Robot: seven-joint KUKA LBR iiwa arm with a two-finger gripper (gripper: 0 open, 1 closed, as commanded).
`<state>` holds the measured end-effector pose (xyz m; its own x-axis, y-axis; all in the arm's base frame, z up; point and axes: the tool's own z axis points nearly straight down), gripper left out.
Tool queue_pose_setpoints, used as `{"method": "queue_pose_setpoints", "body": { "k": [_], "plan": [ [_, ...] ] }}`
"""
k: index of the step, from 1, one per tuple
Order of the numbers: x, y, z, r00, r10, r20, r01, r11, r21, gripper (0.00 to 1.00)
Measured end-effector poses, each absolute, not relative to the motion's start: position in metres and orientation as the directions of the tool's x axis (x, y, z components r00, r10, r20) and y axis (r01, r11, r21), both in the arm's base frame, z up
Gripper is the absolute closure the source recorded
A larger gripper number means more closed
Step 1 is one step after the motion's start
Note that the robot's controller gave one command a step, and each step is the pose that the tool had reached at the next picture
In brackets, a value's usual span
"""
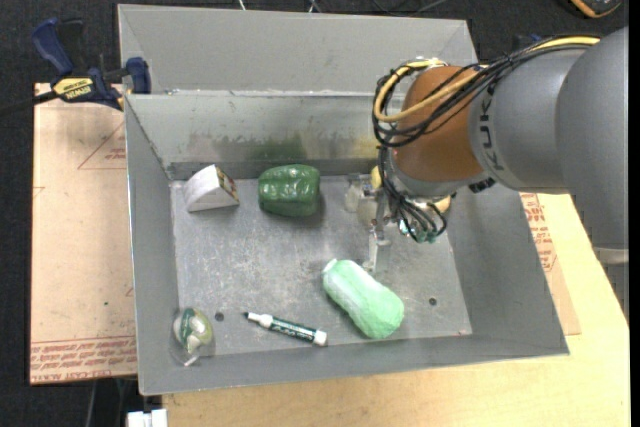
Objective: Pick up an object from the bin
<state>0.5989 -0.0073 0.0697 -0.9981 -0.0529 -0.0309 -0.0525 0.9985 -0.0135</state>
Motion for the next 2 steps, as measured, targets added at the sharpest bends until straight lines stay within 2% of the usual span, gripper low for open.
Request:
{"method": "queue_pose_setpoints", "body": {
  "k": [1,2],
  "plan": [
    [0.6,-0.012,0.072,-0.998,-0.044,-0.041,-0.044,0.999,-0.016,0.0],
    [0.654,0.025,0.073,-0.999,-0.016,-0.04,-0.016,1.0,-0.013,0.0]
  ]
}}
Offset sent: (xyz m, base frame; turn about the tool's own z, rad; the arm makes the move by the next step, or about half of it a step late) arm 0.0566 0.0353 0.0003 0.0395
